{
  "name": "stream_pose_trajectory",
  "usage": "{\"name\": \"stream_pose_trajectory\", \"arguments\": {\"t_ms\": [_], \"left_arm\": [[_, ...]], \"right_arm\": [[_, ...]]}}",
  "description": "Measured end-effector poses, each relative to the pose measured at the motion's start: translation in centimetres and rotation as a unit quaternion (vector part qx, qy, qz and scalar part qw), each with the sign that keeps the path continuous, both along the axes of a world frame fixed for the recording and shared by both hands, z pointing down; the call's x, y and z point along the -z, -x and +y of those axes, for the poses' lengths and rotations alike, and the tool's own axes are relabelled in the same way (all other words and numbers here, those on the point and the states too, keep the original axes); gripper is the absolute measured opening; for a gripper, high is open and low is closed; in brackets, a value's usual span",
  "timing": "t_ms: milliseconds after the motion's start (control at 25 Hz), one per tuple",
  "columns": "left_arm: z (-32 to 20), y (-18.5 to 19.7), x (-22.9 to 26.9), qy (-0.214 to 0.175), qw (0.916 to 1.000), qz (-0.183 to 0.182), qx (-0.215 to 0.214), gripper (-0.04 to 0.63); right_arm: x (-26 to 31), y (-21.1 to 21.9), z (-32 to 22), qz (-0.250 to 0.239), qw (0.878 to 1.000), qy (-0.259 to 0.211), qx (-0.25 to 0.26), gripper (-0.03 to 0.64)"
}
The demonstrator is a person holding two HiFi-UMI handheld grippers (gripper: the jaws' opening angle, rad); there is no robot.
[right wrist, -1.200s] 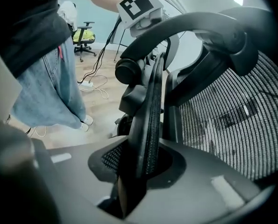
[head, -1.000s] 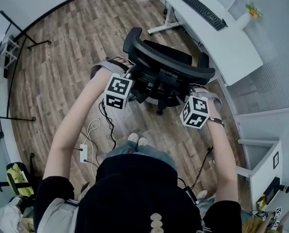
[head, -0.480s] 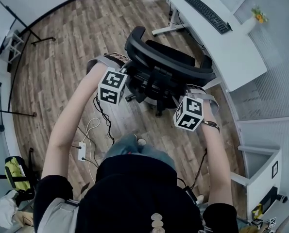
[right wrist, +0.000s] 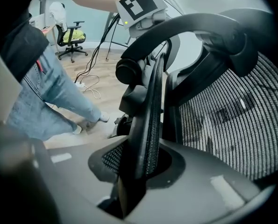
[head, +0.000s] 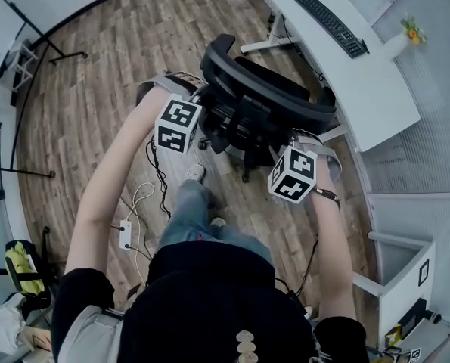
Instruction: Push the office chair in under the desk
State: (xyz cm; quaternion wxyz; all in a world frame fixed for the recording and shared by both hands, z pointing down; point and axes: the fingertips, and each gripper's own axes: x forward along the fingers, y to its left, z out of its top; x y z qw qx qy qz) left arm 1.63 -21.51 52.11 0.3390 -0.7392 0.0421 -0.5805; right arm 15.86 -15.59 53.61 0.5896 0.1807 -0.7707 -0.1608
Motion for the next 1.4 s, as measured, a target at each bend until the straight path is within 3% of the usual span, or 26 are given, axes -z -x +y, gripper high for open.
{"name": "stream_pose_trajectory", "arguments": {"t_ms": [240, 640, 1040, 1400], "left_arm": [[-6.4, 1.3, 0.6, 0.008, 0.9993, 0.008, -0.036, 0.149], [-16.9, 3.0, 0.3, 0.019, 0.9924, 0.0, -0.121, 0.146], [-26.2, 1.2, 0.5, 0.013, 0.9816, 0.003, -0.191, 0.147], [-32.4, -1.4, 0.4, 0.019, 0.9783, -0.007, -0.206, 0.15]], "right_arm": [[0.6, 1.7, -5.7, 0.0, 1.0, 0.011, -0.028, 0.101], [0.4, 4.7, -13.9, 0.002, 0.993, 0.016, -0.118, 0.1], [0.6, 4.4, -21.4, 0.001, 0.982, 0.014, -0.191, 0.1], [0.6, 2.5, -26.6, -0.001, 0.973, 0.013, -0.228, 0.1]]}}
